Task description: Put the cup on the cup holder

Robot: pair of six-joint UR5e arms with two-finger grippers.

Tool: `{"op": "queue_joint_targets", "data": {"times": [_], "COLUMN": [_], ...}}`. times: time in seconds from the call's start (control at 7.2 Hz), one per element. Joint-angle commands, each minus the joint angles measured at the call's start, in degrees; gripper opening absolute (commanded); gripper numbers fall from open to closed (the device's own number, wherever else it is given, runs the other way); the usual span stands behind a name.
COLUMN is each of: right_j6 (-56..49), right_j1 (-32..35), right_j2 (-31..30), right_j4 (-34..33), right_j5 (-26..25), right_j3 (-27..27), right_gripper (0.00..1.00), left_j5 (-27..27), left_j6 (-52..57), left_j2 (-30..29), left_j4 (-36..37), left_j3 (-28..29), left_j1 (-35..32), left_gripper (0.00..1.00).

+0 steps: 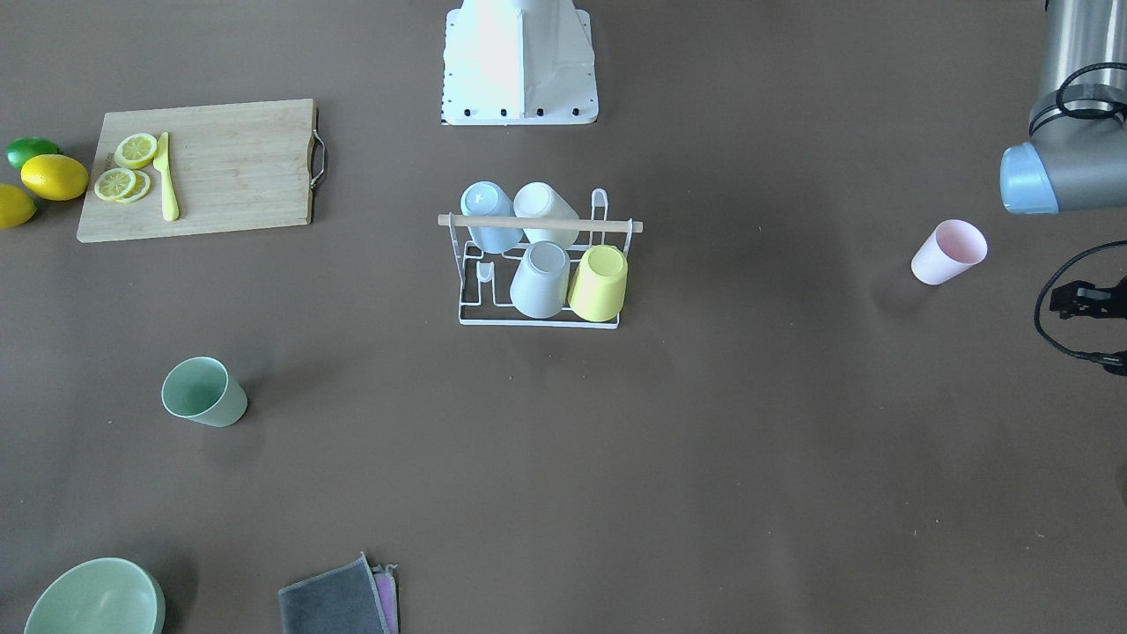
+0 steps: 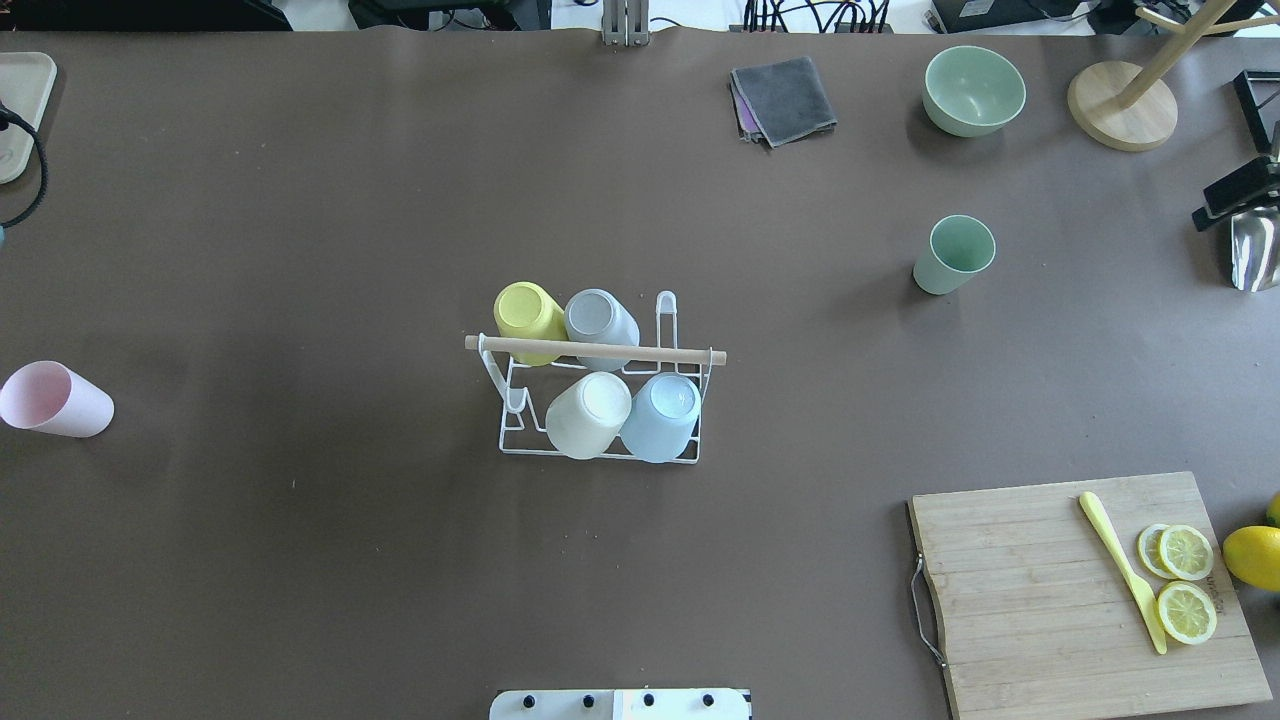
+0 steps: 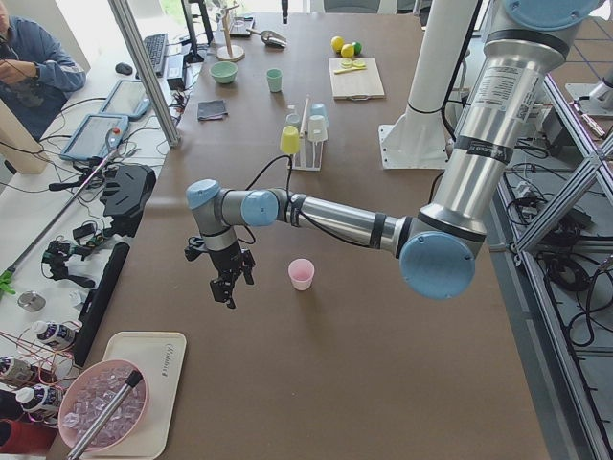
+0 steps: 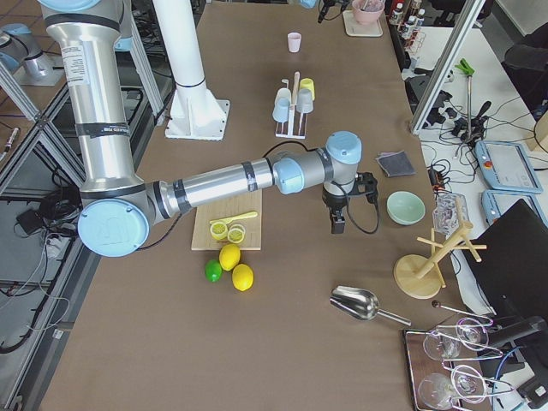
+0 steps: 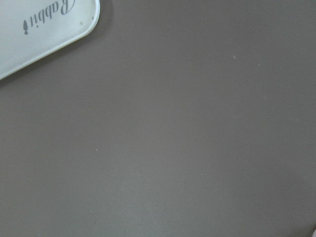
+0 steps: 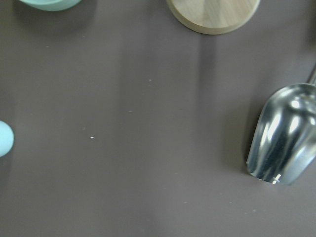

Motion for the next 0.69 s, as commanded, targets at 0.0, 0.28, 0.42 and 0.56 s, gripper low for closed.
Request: {"op": "queue_joint_targets", "data": {"times": [0.0, 0.28, 0.42, 0.56], "right_j6": [2.19, 2.19, 2.19, 2.28], "right_j1": [-7.93, -8.3, -8.3, -8.47], "right_j2": [4.79, 9.27, 14.34, 19.44], "right_j4": [-0.38, -4.57, -8.34, -10.47], "right_j5": [-3.92, -3.67, -3.4, -3.14], "right_j3": [1.08, 0.02, -2.85, -8.19], "right_gripper": [1.0, 1.0, 1.0, 1.0], "left_j5": [1.25, 1.16, 0.29, 0.37], "left_j6": [0.0, 0.17, 0.52, 1.05], "left_j2": [-3.39, -7.1, -8.15, -9.91], "left_j4": [8.62, 13.41, 15.77, 19.19], "left_j3": [0.3, 0.57, 0.22, -0.13], "left_j1": [2.32, 4.67, 5.39, 6.18], "left_gripper": [0.99, 0.99, 0.99, 0.99]}}
